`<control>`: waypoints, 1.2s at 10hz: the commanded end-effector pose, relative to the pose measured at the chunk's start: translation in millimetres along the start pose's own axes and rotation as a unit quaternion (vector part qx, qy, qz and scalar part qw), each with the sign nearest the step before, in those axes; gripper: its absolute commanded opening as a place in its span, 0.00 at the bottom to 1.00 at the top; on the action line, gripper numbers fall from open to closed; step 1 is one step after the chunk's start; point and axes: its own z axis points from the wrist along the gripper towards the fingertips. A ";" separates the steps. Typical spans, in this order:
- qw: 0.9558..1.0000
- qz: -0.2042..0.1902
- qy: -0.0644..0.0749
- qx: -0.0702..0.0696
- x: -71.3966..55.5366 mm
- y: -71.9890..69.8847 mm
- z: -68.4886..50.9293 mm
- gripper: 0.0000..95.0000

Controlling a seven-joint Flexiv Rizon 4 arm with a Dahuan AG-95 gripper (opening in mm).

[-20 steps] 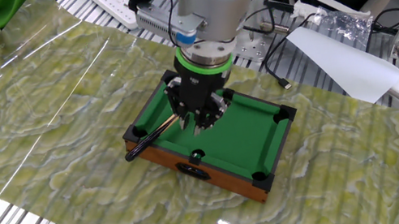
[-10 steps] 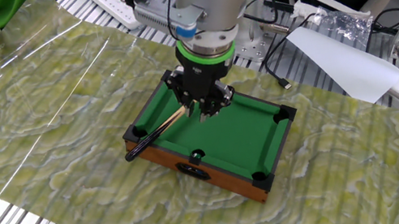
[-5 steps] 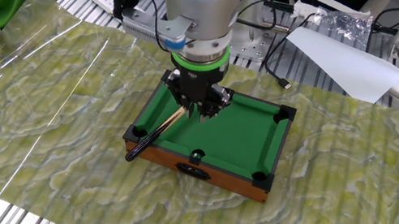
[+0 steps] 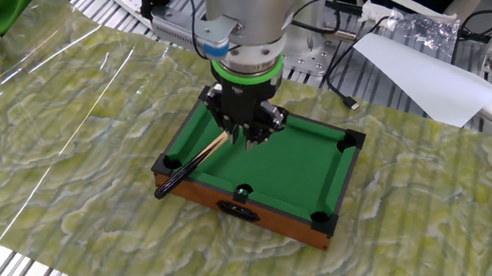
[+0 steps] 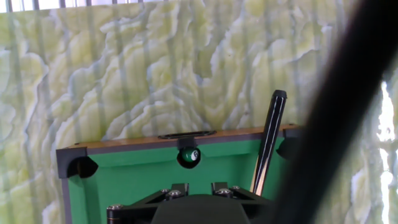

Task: Hit the pool ball

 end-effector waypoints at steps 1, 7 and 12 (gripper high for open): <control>1.000 -0.003 -0.003 0.000 -6.2 -1.3 2.4 0.00; 1.000 0.001 -0.002 0.000 -8.8 -3.6 0.3 0.00; 1.000 0.009 -0.013 -0.006 -8.8 -3.7 0.1 0.00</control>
